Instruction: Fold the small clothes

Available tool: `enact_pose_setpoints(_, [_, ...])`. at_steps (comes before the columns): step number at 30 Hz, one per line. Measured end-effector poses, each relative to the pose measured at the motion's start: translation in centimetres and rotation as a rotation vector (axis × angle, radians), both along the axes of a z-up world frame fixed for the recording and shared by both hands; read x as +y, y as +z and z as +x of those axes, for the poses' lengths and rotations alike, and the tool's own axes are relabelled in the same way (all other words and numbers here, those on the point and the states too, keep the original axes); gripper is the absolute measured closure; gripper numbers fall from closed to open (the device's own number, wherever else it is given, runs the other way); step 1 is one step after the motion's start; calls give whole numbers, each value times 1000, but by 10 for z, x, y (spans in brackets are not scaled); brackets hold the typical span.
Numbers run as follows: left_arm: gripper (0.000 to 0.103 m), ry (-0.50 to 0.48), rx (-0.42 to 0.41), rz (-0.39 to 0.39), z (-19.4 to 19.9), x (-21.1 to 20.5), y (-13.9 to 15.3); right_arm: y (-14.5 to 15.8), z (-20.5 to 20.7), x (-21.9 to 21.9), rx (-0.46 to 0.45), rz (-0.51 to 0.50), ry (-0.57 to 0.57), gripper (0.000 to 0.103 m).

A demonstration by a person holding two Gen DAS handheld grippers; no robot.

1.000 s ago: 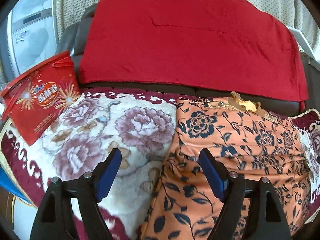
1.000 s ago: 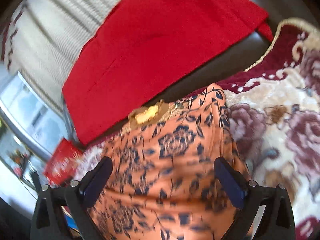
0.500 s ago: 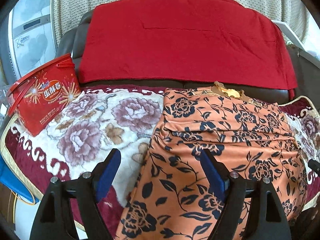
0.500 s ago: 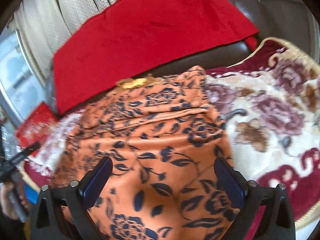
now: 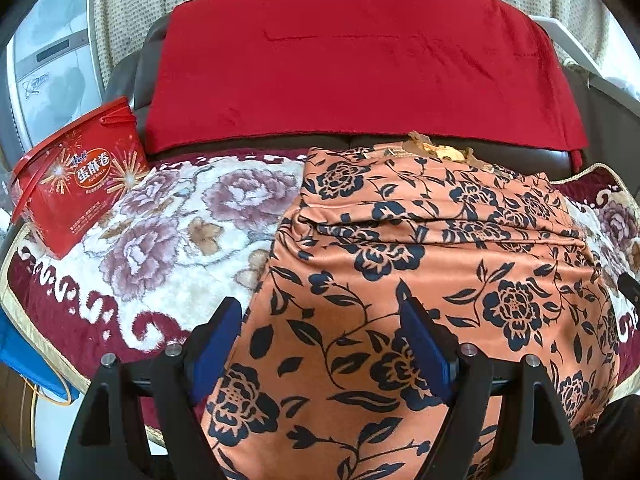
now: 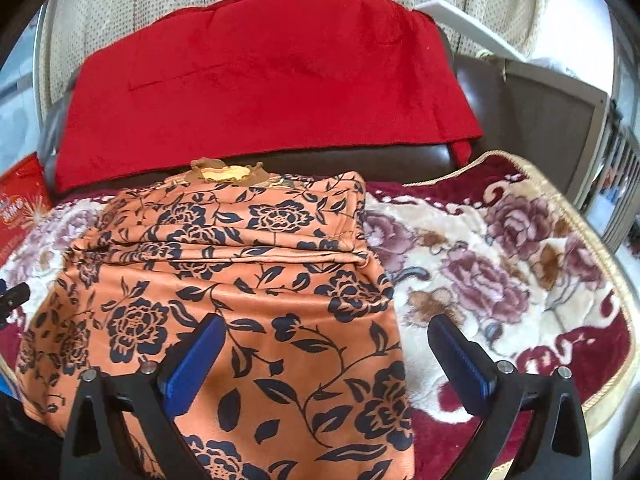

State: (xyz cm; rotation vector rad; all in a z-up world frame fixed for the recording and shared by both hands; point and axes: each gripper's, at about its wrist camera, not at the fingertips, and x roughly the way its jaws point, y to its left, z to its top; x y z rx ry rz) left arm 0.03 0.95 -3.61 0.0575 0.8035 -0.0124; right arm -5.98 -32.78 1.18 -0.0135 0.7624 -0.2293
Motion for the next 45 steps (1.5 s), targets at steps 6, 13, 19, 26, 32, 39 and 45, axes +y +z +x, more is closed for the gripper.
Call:
enact_pose_setpoints(6, [21, -9, -2, 12, -4, -8, -1, 1, -2, 5, -12, -25, -5, 1])
enact_pose_setpoints(13, [21, -9, 0, 21, -6, -12, -1, 3, -4, 6, -17, -38, -11, 1])
enact_pose_setpoints(19, [21, -9, 0, 31, -9, -15, 0, 2, -3, 7, -18, -38, -1, 1])
enact_pose_setpoints(26, [21, -17, -6, 38, -15, -20, 3, -1, -4, 4, -5, -37, -4, 1])
enact_pose_setpoints(32, [21, -26, -6, 40, -21, -25, 3, -2, -9, 3, 0, -47, -10, 1])
enact_pose_setpoints(39, [21, -59, -8, 28, -26, -38, 2, -3, -21, -1, 14, -65, -26, 1])
enact_pose_setpoints(45, [21, -87, -13, 28, -30, -49, 3, -1, -30, -9, 20, -79, -55, 1])
